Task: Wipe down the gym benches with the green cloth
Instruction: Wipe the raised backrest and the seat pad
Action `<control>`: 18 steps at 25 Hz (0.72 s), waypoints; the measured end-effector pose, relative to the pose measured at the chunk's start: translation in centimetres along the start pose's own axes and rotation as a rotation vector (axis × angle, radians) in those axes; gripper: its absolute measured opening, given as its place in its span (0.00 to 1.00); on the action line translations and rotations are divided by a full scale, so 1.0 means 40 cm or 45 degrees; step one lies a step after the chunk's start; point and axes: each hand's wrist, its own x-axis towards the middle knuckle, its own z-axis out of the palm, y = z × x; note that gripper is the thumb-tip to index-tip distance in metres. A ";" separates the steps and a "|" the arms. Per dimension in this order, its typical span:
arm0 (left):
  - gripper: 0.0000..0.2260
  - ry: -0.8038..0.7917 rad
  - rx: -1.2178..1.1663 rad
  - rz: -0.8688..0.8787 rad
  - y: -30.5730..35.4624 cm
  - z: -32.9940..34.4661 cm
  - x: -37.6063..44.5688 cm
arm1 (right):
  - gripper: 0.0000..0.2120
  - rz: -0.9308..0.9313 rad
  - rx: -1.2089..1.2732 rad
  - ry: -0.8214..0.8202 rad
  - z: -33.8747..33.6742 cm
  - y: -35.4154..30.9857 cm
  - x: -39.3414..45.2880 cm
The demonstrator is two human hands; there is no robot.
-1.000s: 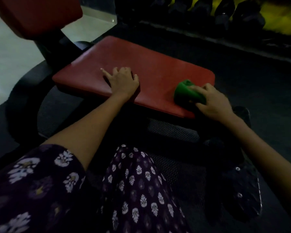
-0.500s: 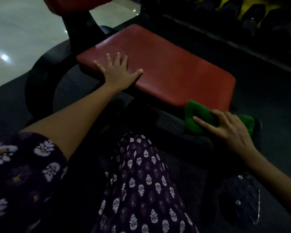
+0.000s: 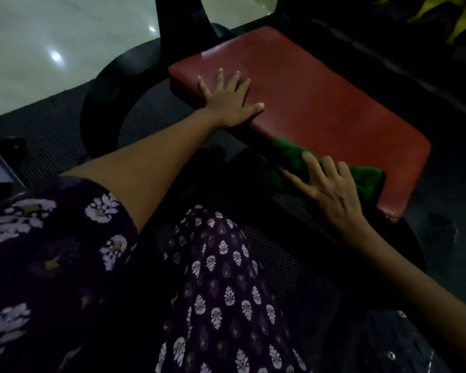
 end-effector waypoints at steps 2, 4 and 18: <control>0.31 0.029 -0.027 0.034 -0.008 0.002 0.006 | 0.23 -0.001 0.020 0.000 -0.024 0.028 -0.098; 0.29 0.038 -0.042 0.066 -0.011 0.004 0.015 | 0.19 0.000 -0.002 -0.022 -0.034 0.049 -0.151; 0.30 -0.137 0.243 0.434 -0.119 -0.050 -0.007 | 0.29 0.153 0.156 -0.049 -0.006 0.017 -0.051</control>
